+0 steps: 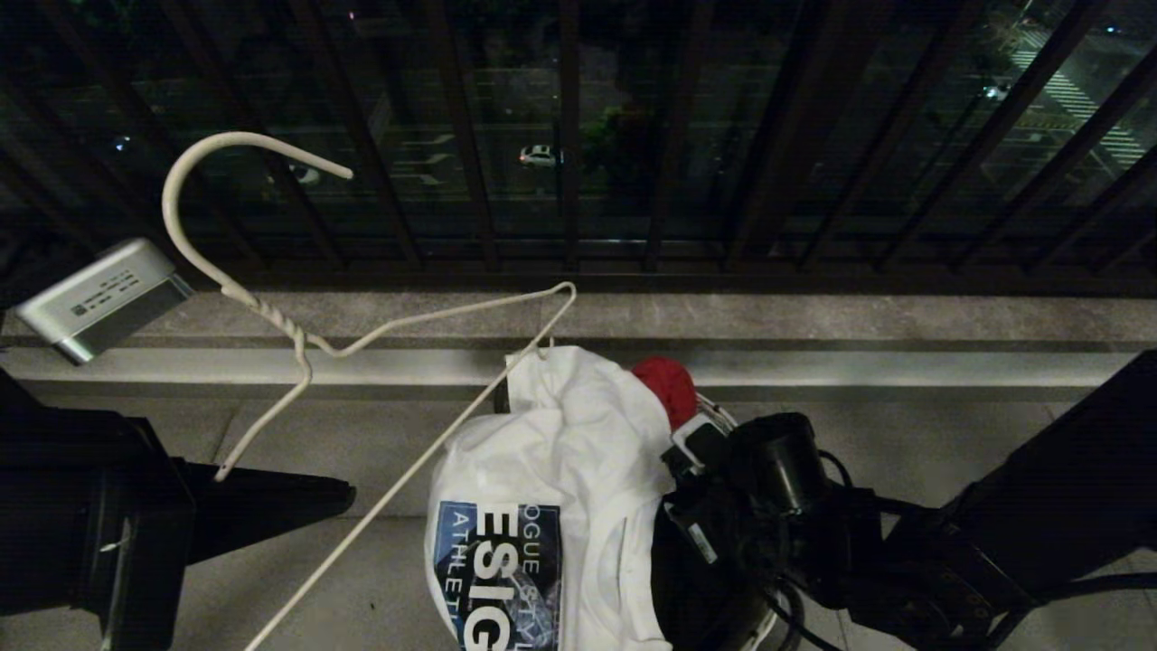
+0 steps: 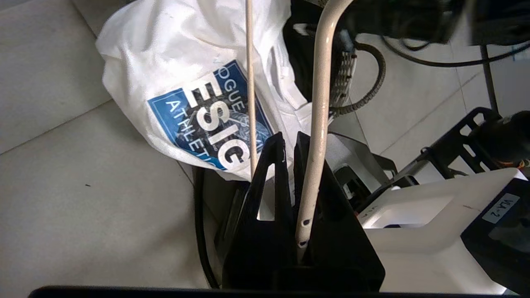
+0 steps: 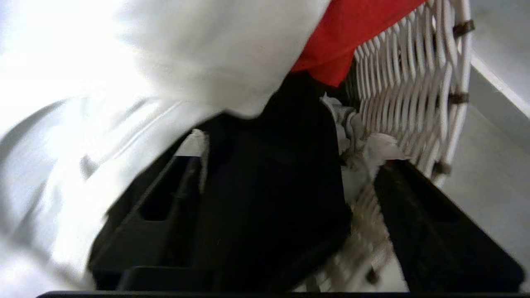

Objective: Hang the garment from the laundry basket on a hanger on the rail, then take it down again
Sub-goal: Pick up clothes from the basket

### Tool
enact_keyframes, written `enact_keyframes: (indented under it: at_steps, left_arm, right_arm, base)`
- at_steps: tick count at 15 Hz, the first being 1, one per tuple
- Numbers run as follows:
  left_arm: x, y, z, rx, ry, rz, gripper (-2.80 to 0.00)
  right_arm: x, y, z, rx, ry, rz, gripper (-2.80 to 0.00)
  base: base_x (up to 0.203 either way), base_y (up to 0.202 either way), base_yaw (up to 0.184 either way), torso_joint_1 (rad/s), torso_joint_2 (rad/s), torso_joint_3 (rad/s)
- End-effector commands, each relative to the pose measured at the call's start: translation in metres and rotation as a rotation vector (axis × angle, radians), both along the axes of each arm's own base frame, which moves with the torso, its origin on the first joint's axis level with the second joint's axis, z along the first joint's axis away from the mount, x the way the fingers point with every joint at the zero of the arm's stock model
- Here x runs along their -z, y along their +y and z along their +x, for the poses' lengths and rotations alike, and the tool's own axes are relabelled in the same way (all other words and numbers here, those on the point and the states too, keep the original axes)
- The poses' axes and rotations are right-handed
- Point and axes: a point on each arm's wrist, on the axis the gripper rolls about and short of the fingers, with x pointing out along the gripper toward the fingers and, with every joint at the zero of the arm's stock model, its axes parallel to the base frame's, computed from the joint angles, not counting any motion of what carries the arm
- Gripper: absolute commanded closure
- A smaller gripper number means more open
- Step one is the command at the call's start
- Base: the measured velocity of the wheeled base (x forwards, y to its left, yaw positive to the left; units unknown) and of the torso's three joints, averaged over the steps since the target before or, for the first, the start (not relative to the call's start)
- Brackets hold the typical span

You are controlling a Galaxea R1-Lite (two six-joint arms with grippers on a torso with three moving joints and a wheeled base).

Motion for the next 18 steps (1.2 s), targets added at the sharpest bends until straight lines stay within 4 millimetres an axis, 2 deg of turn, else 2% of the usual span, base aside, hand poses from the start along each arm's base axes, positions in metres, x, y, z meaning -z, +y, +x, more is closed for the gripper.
enact_keyframes:
  at_steps: [1, 5, 12, 14, 18]
  left_arm:
    - [0.001, -0.001, 0.0, 0.008, 0.004, 0.001, 0.0]
    - [-0.001, 0.0, -0.003, 0.008, -0.004, -0.004, 0.0]
    - [0.0, -0.001, -0.004, 0.024, -0.005, -0.003, 0.0]
    - [0.0, -0.001, -0.004, 0.023, -0.005, -0.002, 0.0]
    - [-0.006, 0.005, -0.013, 0.02, -0.042, -0.021, 0.0]
  right_arm:
    - [0.018, 0.008, 0.011, 0.021, -0.058, 0.014, -2.8]
    - [0.034, 0.012, 0.019, 0.032, -0.145, -0.024, -2.8]
    - [0.033, 0.007, 0.012, 0.023, -0.147, -0.056, -2.8]
    - [0.039, 0.011, 0.015, 0.02, -0.147, -0.054, -2.8]
    - [0.042, 0.021, 0.027, 0.028, -0.268, 0.033, -2.8]
  base:
    - [0.0, 0.0, 0.0, 0.0, 0.0, 0.0]
    - [0.0, 0.0, 0.0, 0.0, 0.0, 0.0]
    - [0.0, 0.0, 0.0, 0.0, 0.0, 0.0]
    - [0.0, 0.0, 0.0, 0.0, 0.0, 0.0]
    - [0.0, 0.0, 0.0, 0.0, 0.0, 0.0]
